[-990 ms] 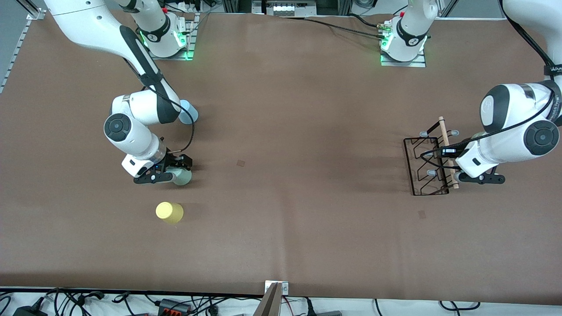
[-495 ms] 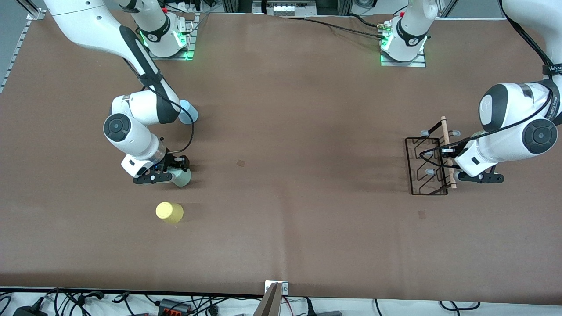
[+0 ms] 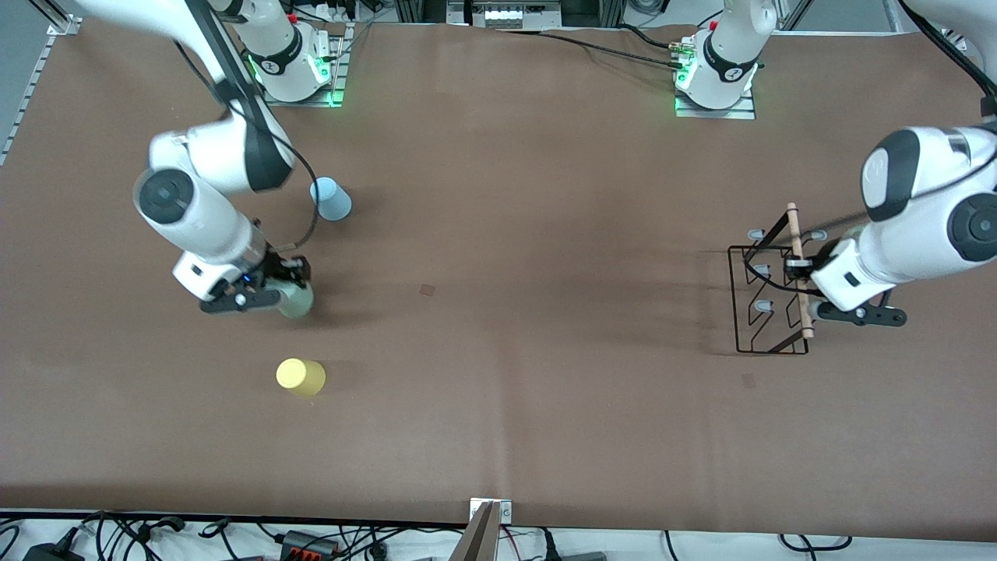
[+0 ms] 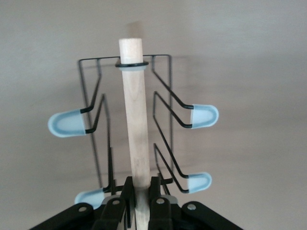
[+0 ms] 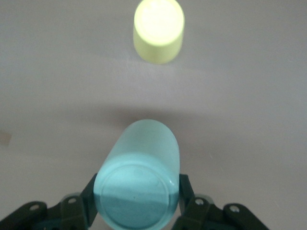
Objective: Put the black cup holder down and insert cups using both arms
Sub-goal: 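Carry the holder centrally with the left gripper while the right gripper lifts the cup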
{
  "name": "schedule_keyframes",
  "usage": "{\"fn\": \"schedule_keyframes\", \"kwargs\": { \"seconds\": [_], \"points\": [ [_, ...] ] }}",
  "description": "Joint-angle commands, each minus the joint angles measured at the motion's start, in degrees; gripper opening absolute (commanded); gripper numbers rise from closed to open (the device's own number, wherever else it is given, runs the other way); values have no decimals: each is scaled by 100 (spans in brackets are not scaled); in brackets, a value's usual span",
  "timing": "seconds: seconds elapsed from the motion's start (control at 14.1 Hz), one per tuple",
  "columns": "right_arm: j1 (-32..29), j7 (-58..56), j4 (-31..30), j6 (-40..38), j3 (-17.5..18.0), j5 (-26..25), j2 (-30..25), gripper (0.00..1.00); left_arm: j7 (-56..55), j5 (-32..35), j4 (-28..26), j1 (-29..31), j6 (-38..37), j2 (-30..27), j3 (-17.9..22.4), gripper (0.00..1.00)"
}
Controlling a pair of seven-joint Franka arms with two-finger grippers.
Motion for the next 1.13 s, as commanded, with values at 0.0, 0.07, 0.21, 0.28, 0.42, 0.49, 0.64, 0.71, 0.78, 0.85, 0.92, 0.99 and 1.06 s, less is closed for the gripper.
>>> {"fn": "schedule_keyframes", "kwargs": {
  "seconds": [0.0,0.07,0.21,0.28,0.42,0.49,0.64,0.71,0.78,0.85,0.92,0.99,1.06],
  "points": [
    [-63,-38,-176,-907,-17,-63,-842,8,-893,30,215,-55,-265,-24,-830,1],
    [-72,-38,-176,-1277,-17,-63,-1097,8,-1490,21,215,-133,-231,20,-1173,1],
    [-72,-38,-193,-1849,-17,-63,-1484,8,-2685,39,345,-475,-117,256,-1596,1],
    [-72,-38,-211,-1947,-17,-63,-1608,8,-3187,56,451,-782,-64,362,-1615,1],
    [-63,-38,-237,-1905,-8,-63,-1618,8,-3805,92,627,-1266,77,547,-1616,1],
    [-54,-38,-246,-1878,-8,-63,-1592,8,-4033,92,654,-1442,217,652,-1616,1],
    [-46,-38,-290,-1852,-8,-63,-1592,8,-4228,92,654,-1803,551,837,-1616,1],
    [-37,-38,-325,-1843,-8,-63,-1592,8,-4351,100,654,-1961,656,942,-1616,1],
    [-28,-38,-360,-1852,0,-63,-1600,8,-4482,100,654,-2058,823,1013,-1607,1],
    [-28,-38,-369,-1843,1,-63,-1609,8,-4519,100,654,-2068,1016,1083,-1615,1],
    [-28,-38,-369,-1834,1,-63,-1600,8,-4528,83,654,-2094,1209,1145,-1624,1],
    [-28,-38,-378,-1834,9,-63,-1600,9,-4536,39,654,-2120,1307,1189,-1624,1],
    [-28,-30,-404,-1825,1,-37,-1600,9,-4606,30,654,-2121,1369,1224,-1624,1]
  ]
}}
